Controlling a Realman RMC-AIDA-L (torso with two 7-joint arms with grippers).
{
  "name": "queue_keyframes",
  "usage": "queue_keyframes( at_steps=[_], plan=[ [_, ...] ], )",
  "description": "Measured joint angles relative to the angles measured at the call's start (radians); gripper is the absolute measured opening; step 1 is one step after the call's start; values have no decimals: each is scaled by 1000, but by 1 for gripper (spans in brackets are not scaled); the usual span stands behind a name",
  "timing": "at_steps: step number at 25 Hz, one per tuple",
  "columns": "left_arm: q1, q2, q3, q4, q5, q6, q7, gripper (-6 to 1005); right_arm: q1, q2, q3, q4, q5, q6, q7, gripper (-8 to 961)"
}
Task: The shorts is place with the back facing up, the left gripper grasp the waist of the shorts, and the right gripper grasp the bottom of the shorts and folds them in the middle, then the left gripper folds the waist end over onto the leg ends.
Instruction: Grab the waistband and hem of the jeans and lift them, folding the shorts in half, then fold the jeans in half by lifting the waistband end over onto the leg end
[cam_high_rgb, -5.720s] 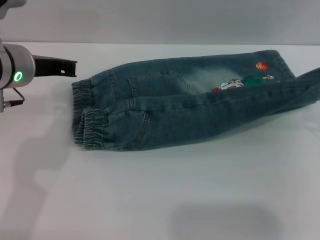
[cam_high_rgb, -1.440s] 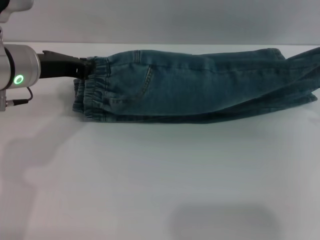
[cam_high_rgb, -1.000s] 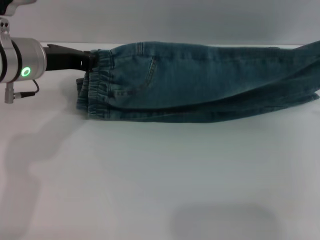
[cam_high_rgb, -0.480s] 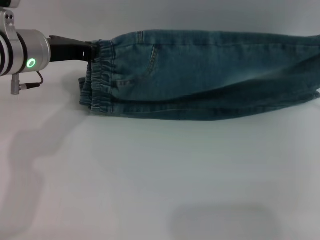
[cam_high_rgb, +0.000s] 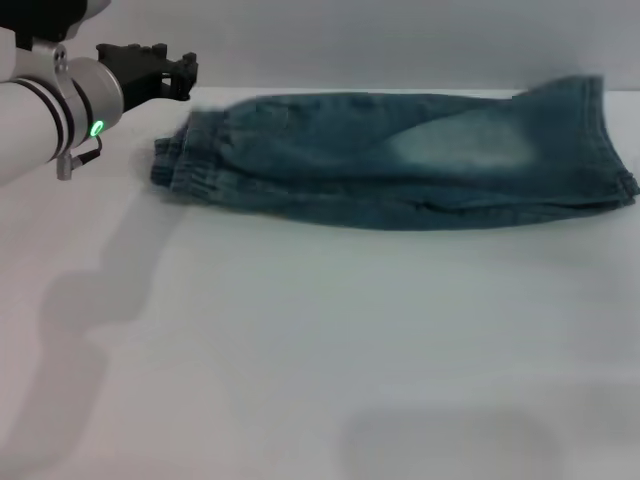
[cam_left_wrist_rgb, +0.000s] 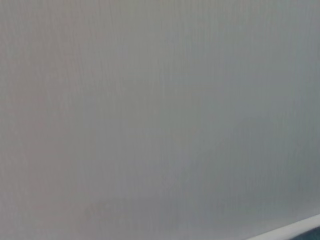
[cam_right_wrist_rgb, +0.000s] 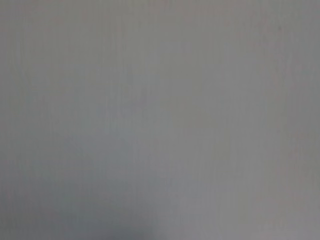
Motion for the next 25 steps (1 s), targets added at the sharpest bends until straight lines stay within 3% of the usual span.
queue_keyframes(
  at_steps=[1,6,11,16,23,25],
  plan=[
    [1,0,1,0,-1,1,0,281,-23,2,-15,28,-1,27,-1,180],
    [22,0,-1,-11,-9,-29,-8,487,-90,3,-91,106,-1,54,-1,368],
    [32,0,-25,-8,-24,-121,-25,594,-225,5,-284,209,0,153,-2,603],
    [21,2,-105,38,-21,-222,-51,701,-295,4,-353,268,-3,190,-4,603],
    [23,2,-112,58,-15,-290,-50,852,-361,3,-420,337,-5,189,-4,603],
    [19,2,-113,78,-15,-290,-46,852,-366,4,-434,344,-5,186,-3,603]
  ],
)
